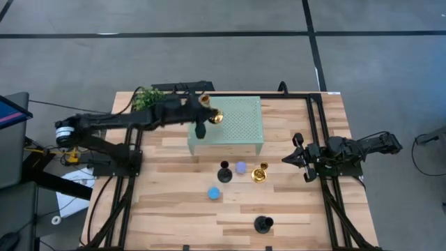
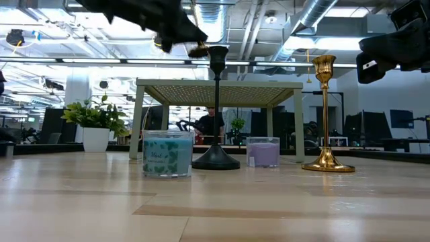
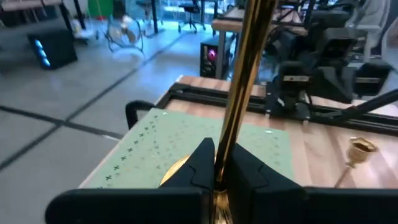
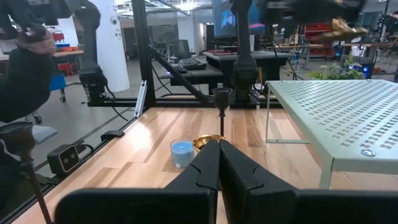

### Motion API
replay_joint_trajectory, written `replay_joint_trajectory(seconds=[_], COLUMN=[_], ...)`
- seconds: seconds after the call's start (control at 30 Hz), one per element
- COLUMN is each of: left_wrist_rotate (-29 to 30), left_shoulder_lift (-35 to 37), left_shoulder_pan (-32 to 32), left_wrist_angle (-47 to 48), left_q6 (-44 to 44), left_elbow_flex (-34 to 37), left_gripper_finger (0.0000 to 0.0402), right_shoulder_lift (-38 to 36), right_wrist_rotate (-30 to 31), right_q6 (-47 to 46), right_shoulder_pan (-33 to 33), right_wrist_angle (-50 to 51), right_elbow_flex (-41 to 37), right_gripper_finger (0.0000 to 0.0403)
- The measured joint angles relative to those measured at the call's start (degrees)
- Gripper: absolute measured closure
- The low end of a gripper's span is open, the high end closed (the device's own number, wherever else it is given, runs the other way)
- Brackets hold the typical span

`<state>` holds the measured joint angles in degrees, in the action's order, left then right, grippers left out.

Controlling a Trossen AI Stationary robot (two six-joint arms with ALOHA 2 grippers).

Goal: Pick & Place candle stick holders
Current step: Put the left gold candle holder on the shelf

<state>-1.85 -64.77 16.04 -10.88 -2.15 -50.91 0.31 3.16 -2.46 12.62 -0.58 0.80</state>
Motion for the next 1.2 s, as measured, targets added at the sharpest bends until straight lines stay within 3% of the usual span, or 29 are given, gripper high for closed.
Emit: replay_joint_trajectory(seconds=[0.07,0.4,0.73,1.2], left_wrist_rotate=[-3.13,-5.53,-3.91,-3.49], left_shoulder_lift=[-3.38,-15.34,-20.51,-21.25], left_shoulder_pan=[2.18,6.95,9.41,10.06], left_wrist_angle=[-0.02,3.7,4.38,2.69], left_q6=[0.98,0.54,0.46,0.47], left_elbow_flex=[-2.21,-14.08,-14.3,-14.3], left_gripper_finger=[0.0386,0.0385,0.0385,0.0385], right_shoulder_lift=[0.0,-0.01,-0.02,-0.02], right_wrist_rotate=[0.09,1.46,1.6,1.6], right_q6=[0.01,0.02,1.36,1.4], right_shoulder_pan=[-0.02,-0.01,-0.02,0.0], right_wrist_angle=[-0.08,-0.06,-0.02,0.07], right_elbow_flex=[0.0,0.0,0.0,0.0], right_gripper_finger=[0.0403,0.0403,0.0403,0.0403])
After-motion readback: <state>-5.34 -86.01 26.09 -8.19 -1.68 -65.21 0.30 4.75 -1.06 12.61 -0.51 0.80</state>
